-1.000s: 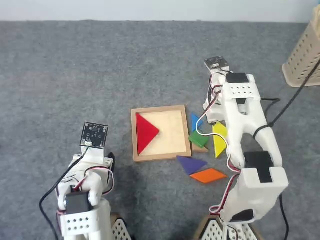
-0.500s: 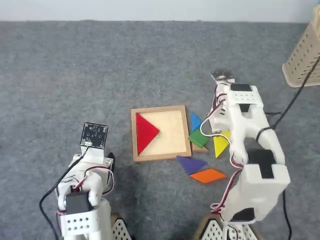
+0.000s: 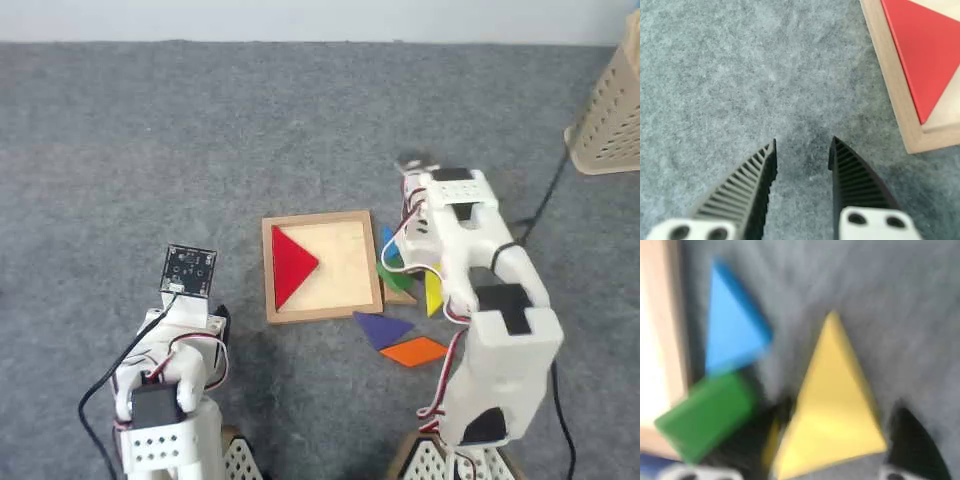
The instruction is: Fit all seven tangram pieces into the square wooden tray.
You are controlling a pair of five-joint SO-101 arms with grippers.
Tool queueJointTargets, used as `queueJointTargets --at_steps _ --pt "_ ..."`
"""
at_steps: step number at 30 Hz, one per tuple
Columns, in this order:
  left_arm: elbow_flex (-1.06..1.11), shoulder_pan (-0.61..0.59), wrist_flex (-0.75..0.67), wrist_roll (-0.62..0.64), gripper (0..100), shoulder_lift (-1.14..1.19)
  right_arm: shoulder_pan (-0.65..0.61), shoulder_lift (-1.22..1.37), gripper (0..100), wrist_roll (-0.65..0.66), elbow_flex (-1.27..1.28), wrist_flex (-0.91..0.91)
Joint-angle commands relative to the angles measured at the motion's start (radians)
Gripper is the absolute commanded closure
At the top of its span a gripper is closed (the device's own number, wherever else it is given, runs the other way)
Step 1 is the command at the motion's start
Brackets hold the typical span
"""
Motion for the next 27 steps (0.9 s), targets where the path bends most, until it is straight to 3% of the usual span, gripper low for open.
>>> queueJointTargets --at_steps 1,8,18,23,27 --pt "-0.012 0.0 0.005 -0.005 83 -0.006 0.033 -0.077 68.0 -0.012 -0.017 0.015" --pt "-0.012 0.0 0.005 -0.005 83 -0.006 0.001 -0.202 68.1 -0.003 0.084 -0.018" --pt "-0.012 0.0 0.005 -0.005 83 -0.006 0.05 -0.068 68.2 -0.012 0.1 -0.074" --pt "-0.012 0.0 0.005 -0.005 83 -0.006 0.054 -0.016 76.8 -0.012 0.04 -0.03" --pt "-0.012 0.0 0.005 -0.005 83 -0.006 0.054 -0.016 77.9 -0.012 0.04 -0.028"
